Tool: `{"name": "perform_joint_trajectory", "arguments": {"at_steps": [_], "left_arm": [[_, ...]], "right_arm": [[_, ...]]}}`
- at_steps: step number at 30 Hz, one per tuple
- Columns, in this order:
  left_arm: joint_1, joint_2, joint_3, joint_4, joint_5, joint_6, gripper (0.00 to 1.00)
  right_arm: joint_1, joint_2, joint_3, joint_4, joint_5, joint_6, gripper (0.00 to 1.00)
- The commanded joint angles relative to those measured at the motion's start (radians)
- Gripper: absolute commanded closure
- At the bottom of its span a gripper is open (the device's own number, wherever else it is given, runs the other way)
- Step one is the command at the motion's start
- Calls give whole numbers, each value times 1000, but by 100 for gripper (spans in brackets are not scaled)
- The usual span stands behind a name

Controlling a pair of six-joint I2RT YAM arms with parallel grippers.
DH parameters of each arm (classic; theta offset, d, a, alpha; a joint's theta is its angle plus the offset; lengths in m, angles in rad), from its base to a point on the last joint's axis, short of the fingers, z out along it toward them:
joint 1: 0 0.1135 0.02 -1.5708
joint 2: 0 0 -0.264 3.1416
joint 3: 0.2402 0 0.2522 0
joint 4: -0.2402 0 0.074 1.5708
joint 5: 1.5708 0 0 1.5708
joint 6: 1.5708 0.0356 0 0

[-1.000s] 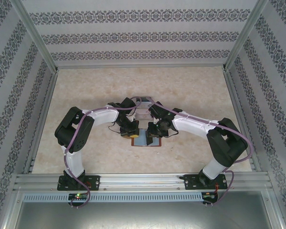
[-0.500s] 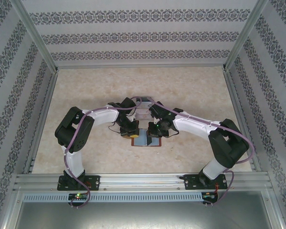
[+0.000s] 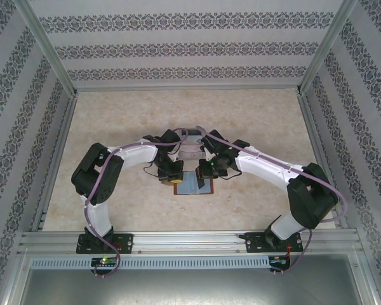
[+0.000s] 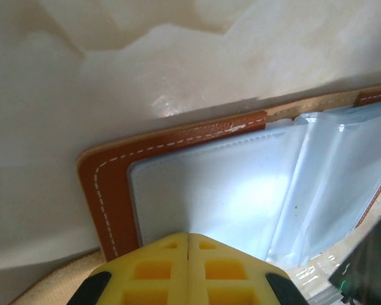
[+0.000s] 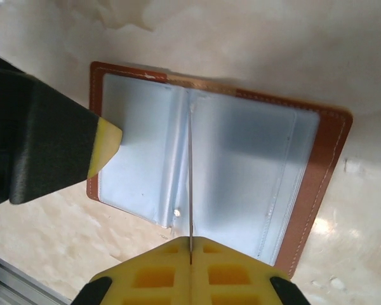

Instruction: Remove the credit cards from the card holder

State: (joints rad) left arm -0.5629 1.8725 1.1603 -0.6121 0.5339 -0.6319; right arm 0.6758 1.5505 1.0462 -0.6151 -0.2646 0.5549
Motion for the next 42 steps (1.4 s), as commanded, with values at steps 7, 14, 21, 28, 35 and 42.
{"name": "perform_joint_trajectory", "arguments": {"at_steps": [7,14,21,28,35,42], "left_arm": [[-4,-74,-3,-43,-61,12,97],[21,-107,-37,-40,-75,11,97],[66,-162,-113,-22,-77,13,96],[91,-193,-166,-2,-77,7,96],[118,-207,-188,5,-78,8,96],[148,-212,-192,-1,-78,15,96]], "right_arm": [[-25,-23,90,-118,53,-481,100],[-36,-6,182,-171,93,-866,100],[-75,95,366,-262,90,-1089,100],[-109,235,601,-364,59,-1188,100],[-134,387,837,-448,41,-1253,100],[-165,547,1088,-547,22,-1309,100]]}}
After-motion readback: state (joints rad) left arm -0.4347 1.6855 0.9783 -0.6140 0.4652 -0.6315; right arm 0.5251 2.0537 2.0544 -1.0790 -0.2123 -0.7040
